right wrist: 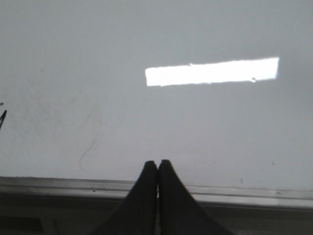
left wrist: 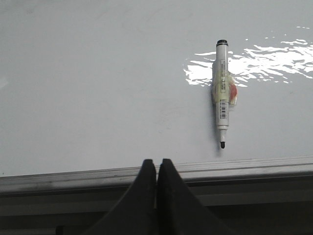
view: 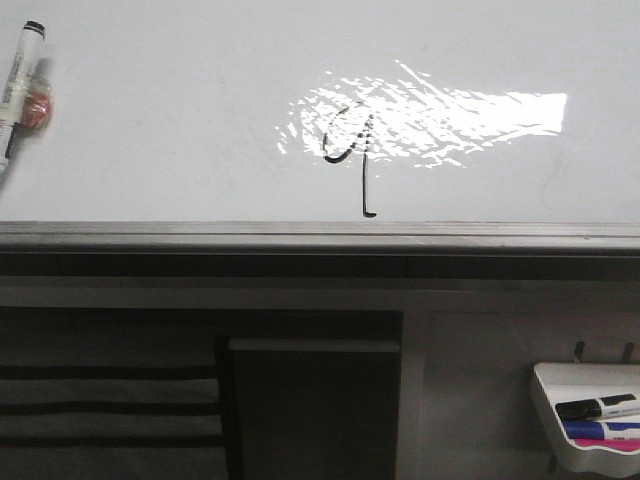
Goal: Write number 9 on whiteboard
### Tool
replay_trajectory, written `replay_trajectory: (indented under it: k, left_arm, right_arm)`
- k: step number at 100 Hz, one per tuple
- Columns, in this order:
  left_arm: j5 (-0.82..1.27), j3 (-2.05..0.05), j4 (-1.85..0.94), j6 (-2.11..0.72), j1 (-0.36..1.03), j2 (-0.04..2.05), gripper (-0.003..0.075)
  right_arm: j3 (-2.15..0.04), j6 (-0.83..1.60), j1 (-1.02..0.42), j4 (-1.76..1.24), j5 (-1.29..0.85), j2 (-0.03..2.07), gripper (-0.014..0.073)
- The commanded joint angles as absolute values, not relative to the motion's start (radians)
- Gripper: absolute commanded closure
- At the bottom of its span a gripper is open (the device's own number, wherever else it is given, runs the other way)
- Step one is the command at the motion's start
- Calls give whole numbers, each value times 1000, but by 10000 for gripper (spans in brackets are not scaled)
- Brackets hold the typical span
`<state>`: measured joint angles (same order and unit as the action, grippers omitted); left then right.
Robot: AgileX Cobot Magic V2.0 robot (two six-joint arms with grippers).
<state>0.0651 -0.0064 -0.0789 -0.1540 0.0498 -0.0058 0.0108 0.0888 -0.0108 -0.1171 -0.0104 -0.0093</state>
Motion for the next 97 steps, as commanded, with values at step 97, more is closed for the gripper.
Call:
replay_trajectory:
  k: [97]
  left_arm:
    - [-17,24,-84,-152,44,-33,741]
  right_arm:
    - [38,-143,-4,111,92,-30,666]
